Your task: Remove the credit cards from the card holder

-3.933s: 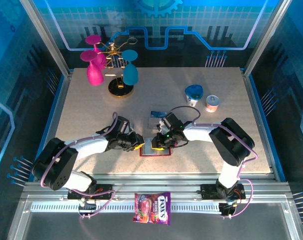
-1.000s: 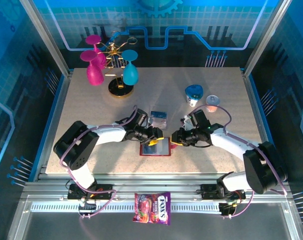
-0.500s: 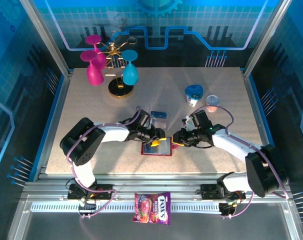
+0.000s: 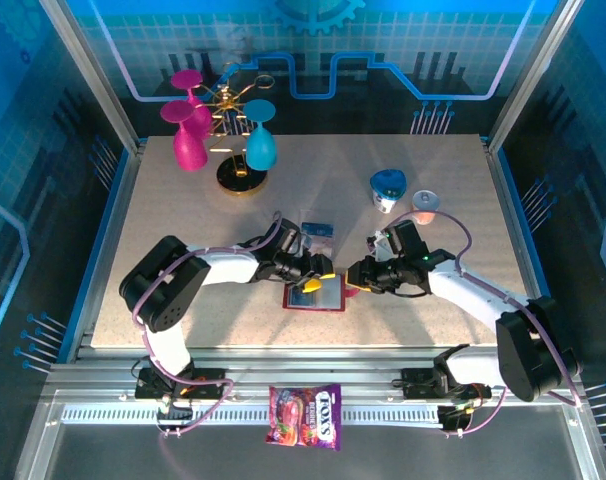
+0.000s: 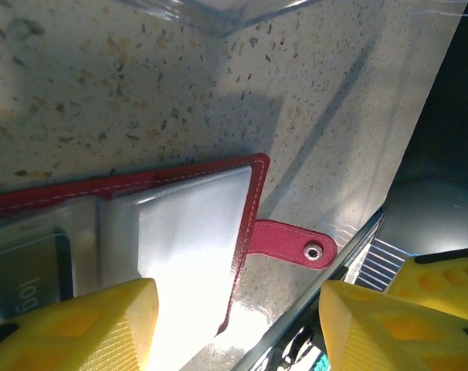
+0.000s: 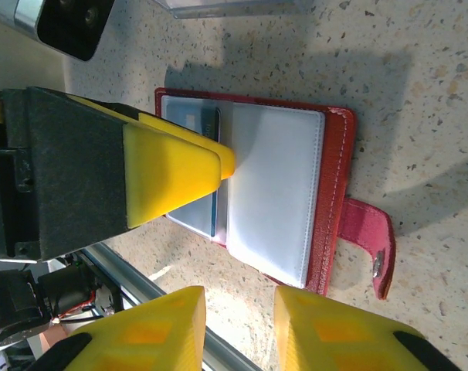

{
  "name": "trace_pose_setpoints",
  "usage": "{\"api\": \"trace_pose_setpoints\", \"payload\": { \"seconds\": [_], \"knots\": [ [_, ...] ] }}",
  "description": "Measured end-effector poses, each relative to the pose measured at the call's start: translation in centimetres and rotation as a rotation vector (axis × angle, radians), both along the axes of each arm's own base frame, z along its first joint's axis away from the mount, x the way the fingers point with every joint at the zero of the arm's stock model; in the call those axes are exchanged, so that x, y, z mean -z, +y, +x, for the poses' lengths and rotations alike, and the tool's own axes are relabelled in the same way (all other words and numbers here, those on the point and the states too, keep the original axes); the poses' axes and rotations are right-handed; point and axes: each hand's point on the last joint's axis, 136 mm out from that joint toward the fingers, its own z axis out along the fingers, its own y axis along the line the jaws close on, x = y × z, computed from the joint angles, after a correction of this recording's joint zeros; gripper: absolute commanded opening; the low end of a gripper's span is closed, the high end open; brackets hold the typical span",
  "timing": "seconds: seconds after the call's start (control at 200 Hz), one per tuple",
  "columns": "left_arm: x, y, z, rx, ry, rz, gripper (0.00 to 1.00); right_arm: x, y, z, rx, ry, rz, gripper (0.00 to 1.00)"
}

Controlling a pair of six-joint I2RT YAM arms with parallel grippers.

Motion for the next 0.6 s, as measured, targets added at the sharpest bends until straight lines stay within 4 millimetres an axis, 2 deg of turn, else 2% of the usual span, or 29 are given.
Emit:
{"api": "trace_pose_setpoints", "payload": {
  "seconds": [0.26, 0.39, 0.6],
  "knots": [
    [-1.8, 0.2, 0.1, -0.006, -0.04, -0.004, 0.59, 0.0, 0.3, 0.2, 0.001, -0.001, 0.012, 0.29],
    [-2.9, 0.6, 0.1, -0.015, -0.066, 0.003, 0.58, 0.7, 0.8, 0.5, -0.004, 0.015, 0.017, 0.28],
    [-3.2, 2.6, -0.2, -0.048, -0.086, 0.026, 0.57, 2.0, 2.8, 0.4, -0.053, 0.059, 0.006, 0.28]
  ]
}}
